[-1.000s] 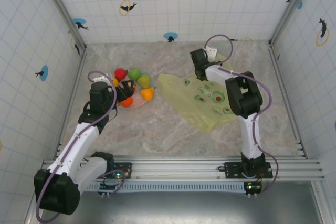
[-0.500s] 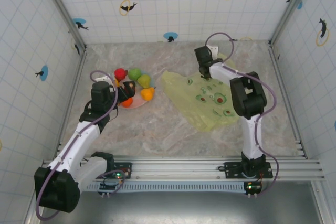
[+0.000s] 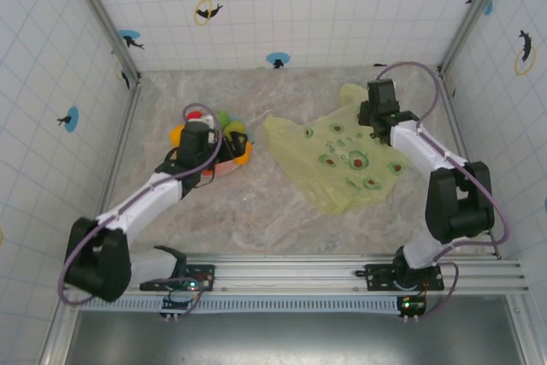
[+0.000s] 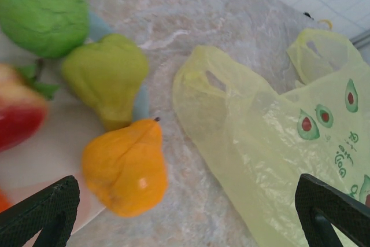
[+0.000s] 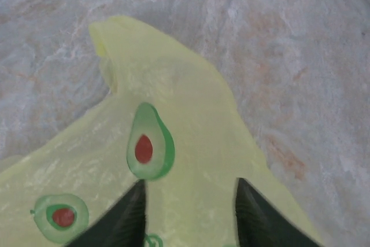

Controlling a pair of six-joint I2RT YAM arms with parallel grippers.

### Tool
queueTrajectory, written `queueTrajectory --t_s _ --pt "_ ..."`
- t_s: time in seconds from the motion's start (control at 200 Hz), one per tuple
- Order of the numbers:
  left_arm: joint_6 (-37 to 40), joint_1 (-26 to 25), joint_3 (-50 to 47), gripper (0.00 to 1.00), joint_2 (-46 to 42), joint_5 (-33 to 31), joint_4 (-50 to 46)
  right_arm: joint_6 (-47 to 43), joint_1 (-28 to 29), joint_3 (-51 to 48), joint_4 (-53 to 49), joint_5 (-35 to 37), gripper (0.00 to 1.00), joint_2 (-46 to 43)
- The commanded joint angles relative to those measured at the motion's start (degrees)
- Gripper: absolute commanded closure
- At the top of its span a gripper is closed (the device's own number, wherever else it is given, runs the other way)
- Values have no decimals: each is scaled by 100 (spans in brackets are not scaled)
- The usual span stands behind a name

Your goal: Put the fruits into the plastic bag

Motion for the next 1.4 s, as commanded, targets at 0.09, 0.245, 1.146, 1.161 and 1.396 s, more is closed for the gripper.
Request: queueTrajectory --t_s 0.09,0.245,1.146,1.161,1.396 --pt "-43 -590 1073 7 1417 -53 -2 540 -204 -1205 72 124 39 -1172" --pt "-164 -700 1771 8 2439 -2 -36 799 -562 -2043 53 -204 28 -1983" --pt "366 -3574 1214 13 2060 1293 348 -255 -1087 676 -543 610 19 744" --pt "410 -3578 1200 12 1985 1296 305 -299 -1044 694 -571 789 19 733" --pt "1145 -3467 534 4 535 1295 -646 -811 -164 575 -583 1041 14 -7"
